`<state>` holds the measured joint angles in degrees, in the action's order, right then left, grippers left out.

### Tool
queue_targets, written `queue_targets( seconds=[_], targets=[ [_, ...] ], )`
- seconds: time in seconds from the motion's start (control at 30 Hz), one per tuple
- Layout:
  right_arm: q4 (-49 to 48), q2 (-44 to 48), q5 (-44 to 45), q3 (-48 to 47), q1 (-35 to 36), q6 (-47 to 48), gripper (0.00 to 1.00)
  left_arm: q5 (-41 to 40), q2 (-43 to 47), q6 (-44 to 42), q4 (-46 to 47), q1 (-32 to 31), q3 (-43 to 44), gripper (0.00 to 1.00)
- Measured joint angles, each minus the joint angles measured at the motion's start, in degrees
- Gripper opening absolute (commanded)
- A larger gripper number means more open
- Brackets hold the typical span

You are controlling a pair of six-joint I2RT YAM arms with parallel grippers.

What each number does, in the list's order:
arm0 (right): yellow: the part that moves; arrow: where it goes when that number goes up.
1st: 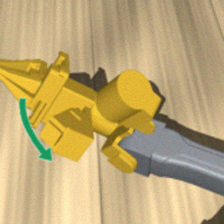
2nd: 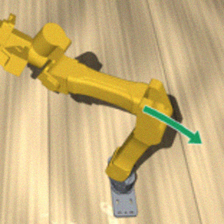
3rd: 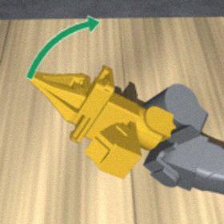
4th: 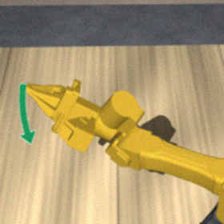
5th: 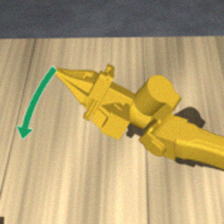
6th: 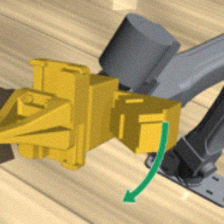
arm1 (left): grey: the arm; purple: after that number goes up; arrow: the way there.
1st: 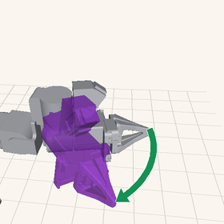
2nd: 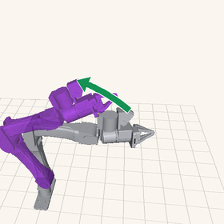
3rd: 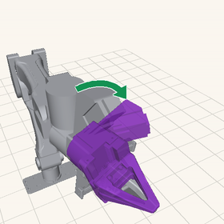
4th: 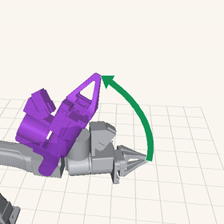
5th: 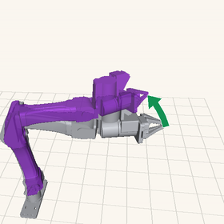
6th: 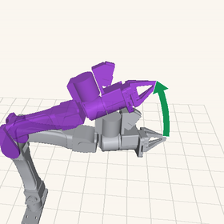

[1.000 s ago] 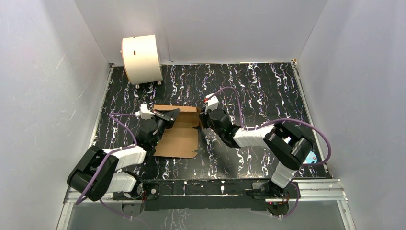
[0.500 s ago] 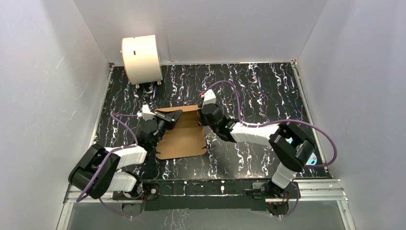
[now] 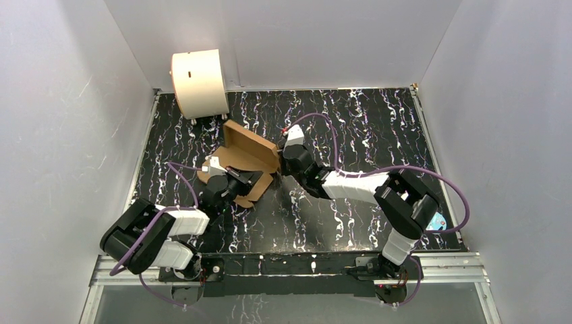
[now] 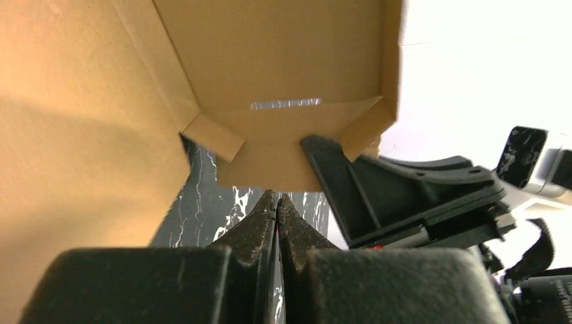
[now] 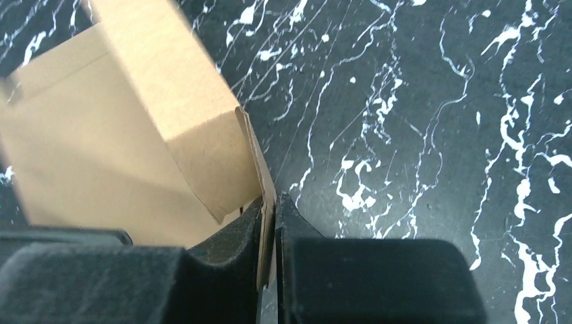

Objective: Fold the paper box

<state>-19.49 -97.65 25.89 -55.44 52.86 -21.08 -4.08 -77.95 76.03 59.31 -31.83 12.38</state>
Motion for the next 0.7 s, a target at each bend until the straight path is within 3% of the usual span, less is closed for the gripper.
queue_targets(
  seconds=[0.17,0.33,0.43,0.7],
  targets=[
    [-3.54,1.51,-2.89,5.38,0.02,1.20,0.15,-0.52,0.00,-0.85,-0.22,0.00,-0.44,0.00],
    [-5.70,1.73,-3.98,6.56,-0.20,3.21,0.07,-0.79,1.64,-2.56,-0.94,0.00,-0.44,0.12],
    [-6.36,1.73,-4.55,6.56,-0.31,4.81,0.00,0.02,4.57,-4.04,-2.89,1.03,-0.02,0.25],
    [-7.39,1.73,-5.88,6.60,-0.42,10.14,0.00,7.54,6.58,-5.11,-7.34,10.38,4.44,0.60]
  ],
)
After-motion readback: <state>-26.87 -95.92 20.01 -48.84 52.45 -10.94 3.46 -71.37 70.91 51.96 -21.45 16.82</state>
